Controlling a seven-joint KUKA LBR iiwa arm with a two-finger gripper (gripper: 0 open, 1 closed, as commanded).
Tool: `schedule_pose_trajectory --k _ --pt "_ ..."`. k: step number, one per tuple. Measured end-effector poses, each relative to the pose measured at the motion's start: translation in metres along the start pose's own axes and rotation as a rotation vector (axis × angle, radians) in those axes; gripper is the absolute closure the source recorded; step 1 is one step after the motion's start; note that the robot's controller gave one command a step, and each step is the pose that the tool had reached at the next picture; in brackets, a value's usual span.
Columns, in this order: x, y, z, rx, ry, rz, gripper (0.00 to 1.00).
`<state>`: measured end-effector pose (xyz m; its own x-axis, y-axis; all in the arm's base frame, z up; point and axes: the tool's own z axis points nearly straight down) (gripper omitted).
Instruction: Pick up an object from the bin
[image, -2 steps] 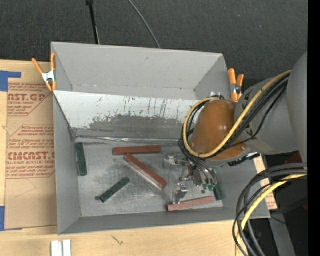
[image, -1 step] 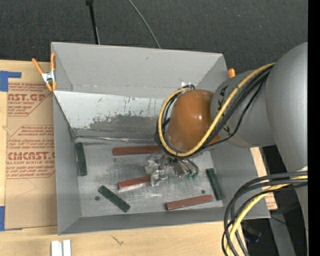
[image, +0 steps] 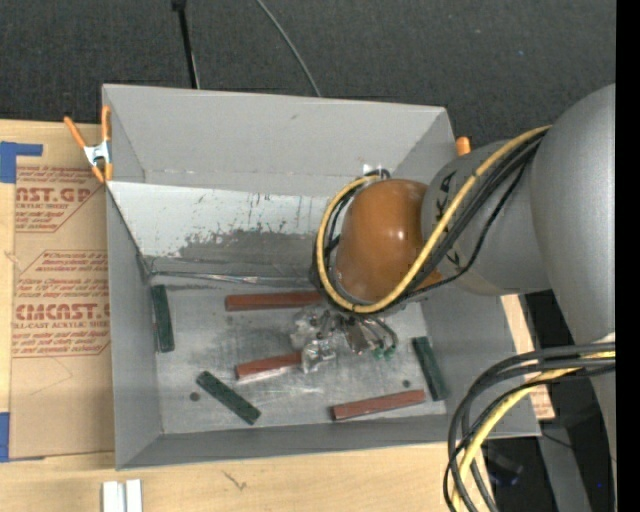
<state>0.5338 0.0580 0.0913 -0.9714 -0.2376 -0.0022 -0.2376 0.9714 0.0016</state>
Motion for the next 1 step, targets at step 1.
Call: schedule_pose_trajectory --k 1 --pt "-0.0003 0.0015 -0.1412 0.001 0.000 -0.012 1.00"
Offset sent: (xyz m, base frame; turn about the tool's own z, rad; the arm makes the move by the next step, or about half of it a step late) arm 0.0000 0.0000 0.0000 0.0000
